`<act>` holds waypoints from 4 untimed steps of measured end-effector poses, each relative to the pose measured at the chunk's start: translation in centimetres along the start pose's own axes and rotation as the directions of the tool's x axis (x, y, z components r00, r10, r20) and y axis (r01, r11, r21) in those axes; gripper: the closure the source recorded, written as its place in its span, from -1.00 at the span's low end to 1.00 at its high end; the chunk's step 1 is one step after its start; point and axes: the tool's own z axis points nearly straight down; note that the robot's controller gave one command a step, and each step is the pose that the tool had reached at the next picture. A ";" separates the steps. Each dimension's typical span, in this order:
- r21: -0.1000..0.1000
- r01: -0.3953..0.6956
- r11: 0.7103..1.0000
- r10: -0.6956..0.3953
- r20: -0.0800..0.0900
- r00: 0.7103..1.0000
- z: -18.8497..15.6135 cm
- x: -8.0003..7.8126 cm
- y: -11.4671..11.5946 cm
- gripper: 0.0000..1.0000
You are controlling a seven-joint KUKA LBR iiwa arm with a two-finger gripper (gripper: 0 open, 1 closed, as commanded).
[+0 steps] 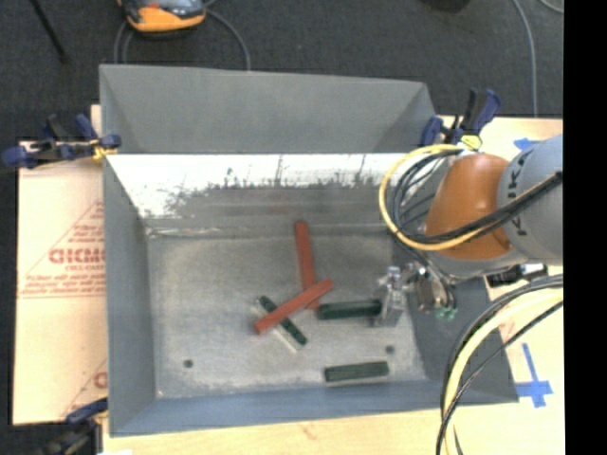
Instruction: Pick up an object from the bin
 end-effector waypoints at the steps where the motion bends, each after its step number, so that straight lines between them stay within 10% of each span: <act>1: 0.000 0.001 1.000 -0.001 0.000 1.000 0.0 0.0 0.0 1.00; 3: -0.003 0.353 0.936 -0.353 -0.006 0.936 -5.4 0.5 0.9 1.00; 4: -0.004 0.182 0.983 -0.183 -0.003 0.983 -0.6 -0.7 6.6 -1.00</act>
Offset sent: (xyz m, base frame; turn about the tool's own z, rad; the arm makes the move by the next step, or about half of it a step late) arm -0.0511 -0.0195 0.0134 -0.6539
